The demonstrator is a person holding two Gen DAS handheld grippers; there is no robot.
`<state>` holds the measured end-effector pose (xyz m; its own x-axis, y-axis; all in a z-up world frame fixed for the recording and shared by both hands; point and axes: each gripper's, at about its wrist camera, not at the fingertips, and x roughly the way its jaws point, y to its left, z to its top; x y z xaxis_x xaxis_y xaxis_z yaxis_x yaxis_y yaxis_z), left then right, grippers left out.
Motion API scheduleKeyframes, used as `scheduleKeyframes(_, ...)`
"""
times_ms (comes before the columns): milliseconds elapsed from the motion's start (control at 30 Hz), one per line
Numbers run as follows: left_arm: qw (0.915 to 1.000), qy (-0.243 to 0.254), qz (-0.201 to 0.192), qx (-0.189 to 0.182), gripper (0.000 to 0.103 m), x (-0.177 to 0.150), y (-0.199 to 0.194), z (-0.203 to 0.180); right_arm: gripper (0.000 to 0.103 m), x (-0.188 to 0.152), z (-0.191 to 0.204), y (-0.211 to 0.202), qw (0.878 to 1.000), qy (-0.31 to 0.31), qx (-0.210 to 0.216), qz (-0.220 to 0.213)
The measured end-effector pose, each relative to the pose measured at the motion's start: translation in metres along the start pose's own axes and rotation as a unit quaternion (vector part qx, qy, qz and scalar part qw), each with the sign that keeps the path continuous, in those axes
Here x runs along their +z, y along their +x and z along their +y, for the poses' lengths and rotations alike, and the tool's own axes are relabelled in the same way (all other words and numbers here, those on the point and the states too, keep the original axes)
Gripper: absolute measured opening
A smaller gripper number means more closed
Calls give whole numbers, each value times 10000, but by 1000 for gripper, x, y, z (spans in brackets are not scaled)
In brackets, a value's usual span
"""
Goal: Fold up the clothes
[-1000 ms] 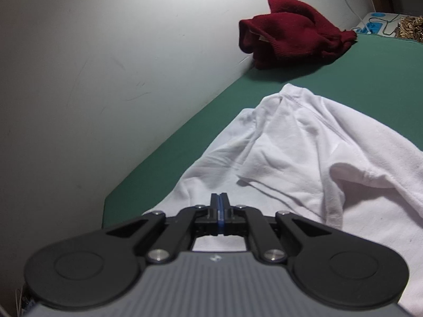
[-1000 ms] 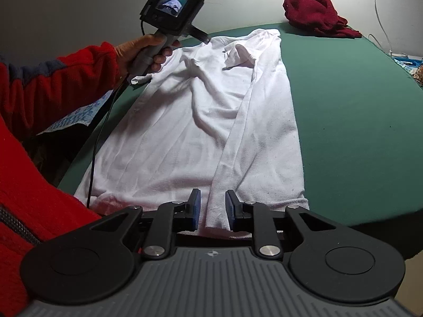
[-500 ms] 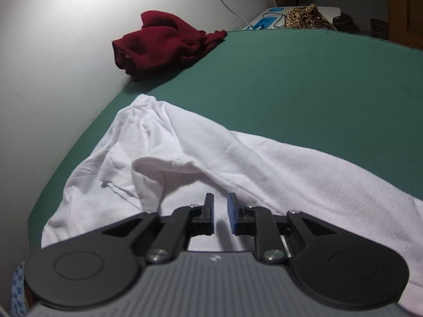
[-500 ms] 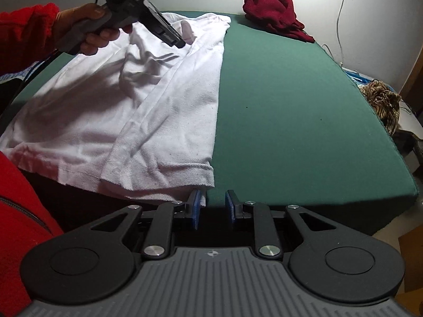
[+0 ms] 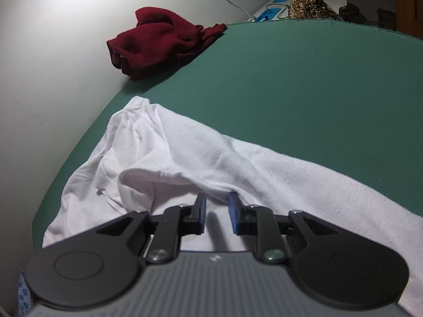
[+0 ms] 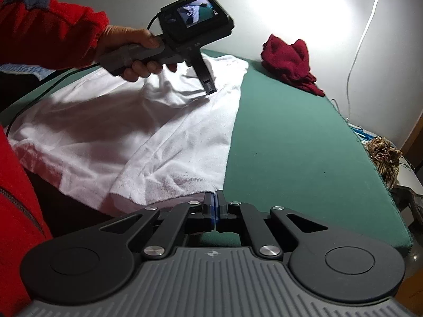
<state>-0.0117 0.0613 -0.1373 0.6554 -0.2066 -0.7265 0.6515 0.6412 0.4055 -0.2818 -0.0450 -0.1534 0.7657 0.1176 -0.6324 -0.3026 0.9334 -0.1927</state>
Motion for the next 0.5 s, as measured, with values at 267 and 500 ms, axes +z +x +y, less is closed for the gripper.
scheduleKeyframes(267, 10000, -44, -20, 47, 24, -2, -1, 0, 0, -15, 3, -11, 9967, -384, 421, 582)
scheduleKeyframes(500, 9995, -292, 59, -58, 32, -9, -10, 8, 3, -7, -20, -30, 9994, 32, 144, 323)
